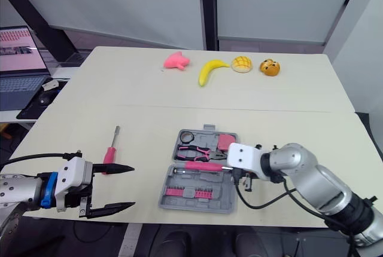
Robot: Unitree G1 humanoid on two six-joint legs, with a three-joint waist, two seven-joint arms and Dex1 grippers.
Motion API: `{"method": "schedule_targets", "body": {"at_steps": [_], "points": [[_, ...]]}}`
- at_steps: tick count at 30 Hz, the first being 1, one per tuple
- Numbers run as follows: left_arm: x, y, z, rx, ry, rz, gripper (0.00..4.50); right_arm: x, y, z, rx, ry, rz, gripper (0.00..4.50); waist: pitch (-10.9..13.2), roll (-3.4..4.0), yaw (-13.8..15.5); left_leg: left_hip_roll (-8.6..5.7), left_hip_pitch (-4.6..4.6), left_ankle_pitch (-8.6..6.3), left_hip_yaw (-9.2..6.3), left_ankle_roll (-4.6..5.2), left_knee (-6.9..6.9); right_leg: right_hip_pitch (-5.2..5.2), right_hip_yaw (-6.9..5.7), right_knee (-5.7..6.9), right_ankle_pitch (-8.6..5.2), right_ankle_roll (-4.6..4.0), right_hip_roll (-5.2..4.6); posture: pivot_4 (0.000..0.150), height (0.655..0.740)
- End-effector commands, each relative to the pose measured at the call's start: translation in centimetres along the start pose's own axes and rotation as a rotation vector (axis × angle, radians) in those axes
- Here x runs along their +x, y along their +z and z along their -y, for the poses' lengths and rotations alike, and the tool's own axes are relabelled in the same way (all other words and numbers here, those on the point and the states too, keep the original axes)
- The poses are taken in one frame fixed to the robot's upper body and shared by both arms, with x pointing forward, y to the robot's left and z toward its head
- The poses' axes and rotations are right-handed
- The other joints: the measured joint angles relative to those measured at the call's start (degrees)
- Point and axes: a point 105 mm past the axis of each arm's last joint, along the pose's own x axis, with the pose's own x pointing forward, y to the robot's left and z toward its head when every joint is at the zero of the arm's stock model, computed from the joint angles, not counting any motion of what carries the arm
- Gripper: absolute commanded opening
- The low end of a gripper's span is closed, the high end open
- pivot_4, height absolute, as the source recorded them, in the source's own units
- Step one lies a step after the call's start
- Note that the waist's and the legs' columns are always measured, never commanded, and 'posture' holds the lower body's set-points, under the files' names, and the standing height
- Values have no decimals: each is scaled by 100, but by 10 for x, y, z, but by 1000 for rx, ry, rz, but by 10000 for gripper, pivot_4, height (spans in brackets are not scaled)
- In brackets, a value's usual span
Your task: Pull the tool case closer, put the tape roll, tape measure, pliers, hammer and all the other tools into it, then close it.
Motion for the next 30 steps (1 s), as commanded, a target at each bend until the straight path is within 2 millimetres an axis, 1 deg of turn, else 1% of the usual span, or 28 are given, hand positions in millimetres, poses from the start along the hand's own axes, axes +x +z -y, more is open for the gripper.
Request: {"method": "schedule_targets", "body": {"at_steps": [1,4,6,12,16,30], "points": [[-7,-1,-1,19,30,-10,45000,7,13,-3,-42,6,15,2294,0,0,3,0,-1,0,1,0,0,0,0,0,0,0,-1,1500,7400],[-10,-3,-1,9,40,-19,45000,16,20,-8,-60,31,23,2294,0,0,4,-1,-1,0,-2,0,0,-1,-4,0,0,0,-1,1500,7400],[-12,-4,-1,6,41,-24,45000,22,21,-10,-63,36,22,2294,0,-1,-1,-1,1,0,-2,0,0,0,-3,1,0,0,-1,1500,7400],[-14,-5,-1,6,39,-32,45000,32,19,-6,-76,22,11,2294,-1,-2,0,0,0,0,-2,0,2,0,-4,1,0,0,0,1500,7400],[-11,-1,-1,10,35,-22,45000,38,16,-7,-79,26,2,2294,-1,-1,-3,0,1,0,-4,0,0,-1,-5,2,0,0,1,1500,7400],[0,9,-3,19,17,4,45000,54,13,-12,-79,43,5,2294,-1,-2,-9,0,2,0,-4,0,1,0,-5,4,1,-1,0,1500,7400]]}}
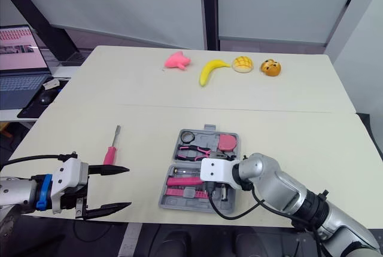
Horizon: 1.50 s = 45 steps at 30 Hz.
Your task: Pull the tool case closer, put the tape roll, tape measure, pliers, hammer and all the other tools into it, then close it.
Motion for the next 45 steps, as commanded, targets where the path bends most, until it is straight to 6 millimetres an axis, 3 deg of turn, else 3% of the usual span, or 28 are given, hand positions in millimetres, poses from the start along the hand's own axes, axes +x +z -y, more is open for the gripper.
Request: {"method": "schedule_targets", "body": {"at_steps": [1,8,9,13,18,27,38,45], "points": [[4,8,1,26,-16,16,45000,1,7,-2,-28,-5,32,2294,0,0,0,0,0,0,0,0,0,0,0,0,0,0,0,1500,7400],[6,9,1,30,-18,21,45000,1,4,-4,29,12,35,2294,0,0,1,0,0,0,0,0,0,0,0,1,0,0,1,1500,7400],[6,9,0,31,-18,23,45000,0,4,-4,31,11,39,9477,0,0,1,0,0,0,0,0,0,0,0,1,0,0,1,1500,7400],[7,10,0,32,-18,26,45000,-8,11,1,42,7,77,17337,0,0,1,0,1,0,-1,0,0,0,0,1,0,0,1,1500,7400],[8,12,-1,36,-17,29,45000,-20,35,3,-2,51,227,17337,0,0,1,0,1,0,-1,0,1,1,0,1,0,0,1,1500,7400],[11,18,0,39,-20,31,45000,2,27,1,-15,80,246,289,-1,-2,-4,0,1,0,-1,0,0,1,-1,1,0,0,0,1500,7400],[12,17,2,32,-27,30,45000,28,0,-1,-20,106,136,71,-2,-3,-29,0,3,0,0,0,0,2,0,3,0,0,1,1500,7400],[13,16,3,27,-24,37,45000,32,-13,-3,-33,124,79,71,-9,-9,-36,1,19,0,-1,0,0,14,1,5,1,0,3,1500,7400]]}}
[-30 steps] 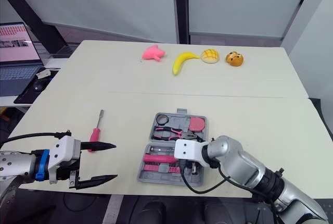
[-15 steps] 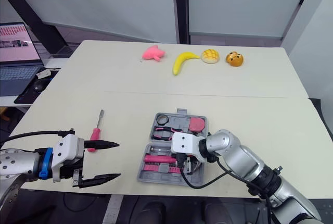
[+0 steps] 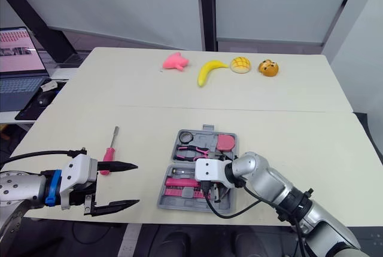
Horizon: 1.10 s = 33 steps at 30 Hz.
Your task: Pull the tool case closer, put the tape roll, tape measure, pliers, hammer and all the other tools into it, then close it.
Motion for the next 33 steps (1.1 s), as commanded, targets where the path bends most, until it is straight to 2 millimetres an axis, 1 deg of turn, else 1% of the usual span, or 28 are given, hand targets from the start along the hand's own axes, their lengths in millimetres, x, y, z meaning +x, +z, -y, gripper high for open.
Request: {"method": "schedule_targets", "body": {"at_steps": [1,3,4,5,6,11,15,18,20,21,23,26,28,30,31,33], "points": [[2,5,2,11,-2,21,45000,3,-14,-5,-23,18,-43,71,-3,-3,0,0,1,0,0,0,1,2,0,0,0,0,0,1500,7400],[0,5,-1,-15,32,43,45000,-5,19,6,-57,-48,114,71,-4,-6,-1,0,4,0,0,0,1,5,1,0,0,1,0,1500,7400],[-1,5,-4,-35,56,55,45000,-10,29,11,-53,-77,169,71,-4,-6,-1,0,3,0,0,0,2,4,1,0,0,1,0,1500,7400],[-2,5,-6,-48,72,63,45000,-14,34,13,-46,-95,198,71,-4,-5,-2,0,1,0,-1,0,2,2,0,0,0,1,0,1500,7400],[-3,5,-7,-58,83,67,45000,-17,35,15,-42,-107,206,71,-3,-5,-2,1,-2,0,-1,0,1,-2,1,1,1,0,1,1500,7400],[-18,-7,-17,-135,221,77,45000,-61,41,26,-11,-236,304,71,-4,-6,16,0,-13,0,-2,-1,0,-8,-1,0,1,0,-2,1500,7400],[-47,-32,-33,-246,481,109,45000,-111,17,31,56,-418,299,71,-4,-6,55,-2,-15,-1,-1,-1,-3,-8,-2,-5,1,-1,-6,1500,7400],[-75,-54,-45,-325,715,131,45000,-139,-19,27,113,-532,225,71,-6,-9,66,-2,-15,-1,-1,-1,-2,-7,-3,-6,1,-1,-7,1500,7400],[-89,-66,-48,-363,819,138,45000,-151,-36,22,153,-579,197,71,-8,-12,62,-2,-12,-1,-2,-1,-2,-5,-3,-5,0,-1,-6,1500,7400],[-93,-69,-48,-372,851,138,45000,-154,-41,20,169,-595,192,71,-8,-13,60,-2,-11,-1,-1,0,-1,-4,-2,-5,0,-1,-6,1500,7400],[-107,-84,-46,-429,940,134,45000,-163,-62,11,222,-637,155,71,-9,-14,54,-2,-9,-1,-1,0,0,-2,-1,-5,0,-1,-5,1500,7400],[-122,-110,-32,-530,1023,105,45000,-175,-91,-4,317,-703,127,5394,-12,-19,44,-2,1,-1,6,0,1,7,7,-5,0,0,-5,1500,7400],[-126,-122,-23,-576,1057,86,45000,-177,-102,-13,352,-710,115,10037,-12,-20,38,-2,4,-1,14,0,2,8,14,-5,1,1,-6,1500,7400],[-126,-129,-15,-609,1069,75,45000,-175,-109,-23,361,-691,105,14922,-12,-20,40,-2,8,-1,15,0,1,10,16,-5,0,2,-6,1500,7400],[-126,-131,-12,-622,1073,73,45000,-174,-110,-26,362,-685,104,16561,-13,-21,41,-1,11,-1,14,0,1,12,15,-5,0,2,-5,1500,7400],[-124,-132,-8,-631,1075,71,45000,-172,-113,-31,368,-676,103,21357,-14,-22,46,-1,16,-1,11,-1,1,18,13,-4,-2,5,-4,1500,7400]]}}
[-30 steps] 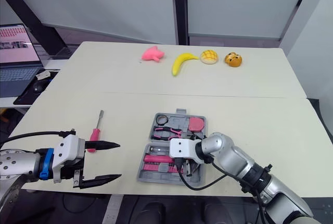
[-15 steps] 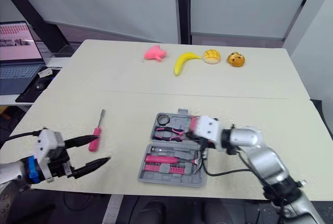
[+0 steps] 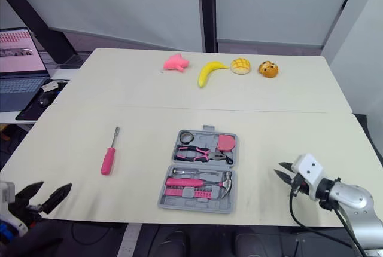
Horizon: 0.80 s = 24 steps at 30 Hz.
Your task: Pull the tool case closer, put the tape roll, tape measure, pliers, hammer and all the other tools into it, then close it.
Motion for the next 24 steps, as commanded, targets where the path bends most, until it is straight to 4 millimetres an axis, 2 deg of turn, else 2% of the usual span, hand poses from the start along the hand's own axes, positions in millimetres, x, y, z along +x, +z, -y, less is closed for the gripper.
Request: {"method": "schedule_targets", "body": {"at_steps": [1,3,5,8,12,20,24], "points": [[-6,9,-3,18,28,43,45000,-4,7,1,-36,0,41,23501,0,0,8,0,9,0,0,0,0,11,0,0,-2,4,0,1500,7400],[-5,9,-2,17,25,45,45000,-5,3,0,-34,9,32,28627,0,-3,10,0,43,0,0,-1,0,45,0,-2,-13,17,0,1500,7400],[-5,10,-2,19,19,48,45000,-5,0,0,-38,17,27,34243,-3,-7,9,0,67,-1,1,-2,-1,68,1,-3,-36,-14,-2,1500,7400],[-3,11,-1,24,13,52,45000,-4,0,1,-44,20,27,44794,-5,-11,10,0,67,-1,3,-1,-1,68,3,-4,-36,-13,-2,1500,7400],[-2,13,-2,25,10,59,45000,-3,7,1,-53,32,42,44794,-5,-10,11,0,66,-1,2,-2,-4,65,2,-4,-27,4,-1,1500,7400],[8,19,5,-11,15,107,45000,15,66,-7,-53,82,203,44794,-5,-10,6,2,63,-1,1,-2,-6,63,2,-4,-19,17,-1,1500,7400],[9,19,9,-15,10,109,45000,20,81,-11,-70,139,223,44794,-6,-12,12,2,62,-1,-2,-2,-7,63,-1,-7,-19,18,-1,1500,7400]]}}
